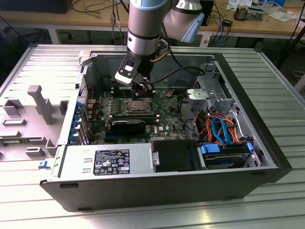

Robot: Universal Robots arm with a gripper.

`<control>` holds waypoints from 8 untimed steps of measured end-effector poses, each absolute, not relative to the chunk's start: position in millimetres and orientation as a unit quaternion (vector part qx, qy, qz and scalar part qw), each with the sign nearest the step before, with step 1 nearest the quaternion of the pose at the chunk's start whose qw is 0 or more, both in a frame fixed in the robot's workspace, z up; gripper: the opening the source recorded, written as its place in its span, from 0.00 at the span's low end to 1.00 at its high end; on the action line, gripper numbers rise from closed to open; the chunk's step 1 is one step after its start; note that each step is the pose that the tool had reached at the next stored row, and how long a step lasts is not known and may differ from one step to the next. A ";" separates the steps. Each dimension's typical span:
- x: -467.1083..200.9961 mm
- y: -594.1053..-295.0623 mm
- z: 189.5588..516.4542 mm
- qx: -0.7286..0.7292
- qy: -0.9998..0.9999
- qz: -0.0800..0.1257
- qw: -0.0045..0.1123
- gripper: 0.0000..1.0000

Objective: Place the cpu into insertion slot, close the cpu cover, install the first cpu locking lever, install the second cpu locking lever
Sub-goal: 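Install the first cpu locking lever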

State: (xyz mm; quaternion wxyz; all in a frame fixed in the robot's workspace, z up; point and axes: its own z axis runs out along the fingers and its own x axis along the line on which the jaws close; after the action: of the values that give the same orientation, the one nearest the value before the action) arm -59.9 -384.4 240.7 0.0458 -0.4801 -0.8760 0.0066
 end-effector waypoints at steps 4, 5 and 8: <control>-59.9 -384.4 240.7 -0.477 -0.878 0.007 0.046 0.11; -59.9 -384.4 240.7 -0.476 -0.878 0.007 0.046 0.11; -59.9 -384.4 240.7 -0.473 -0.880 0.007 0.046 0.11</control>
State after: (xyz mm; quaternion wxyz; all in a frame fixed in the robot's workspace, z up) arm -59.9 -384.4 240.7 0.0457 -0.4735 -0.8796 0.0070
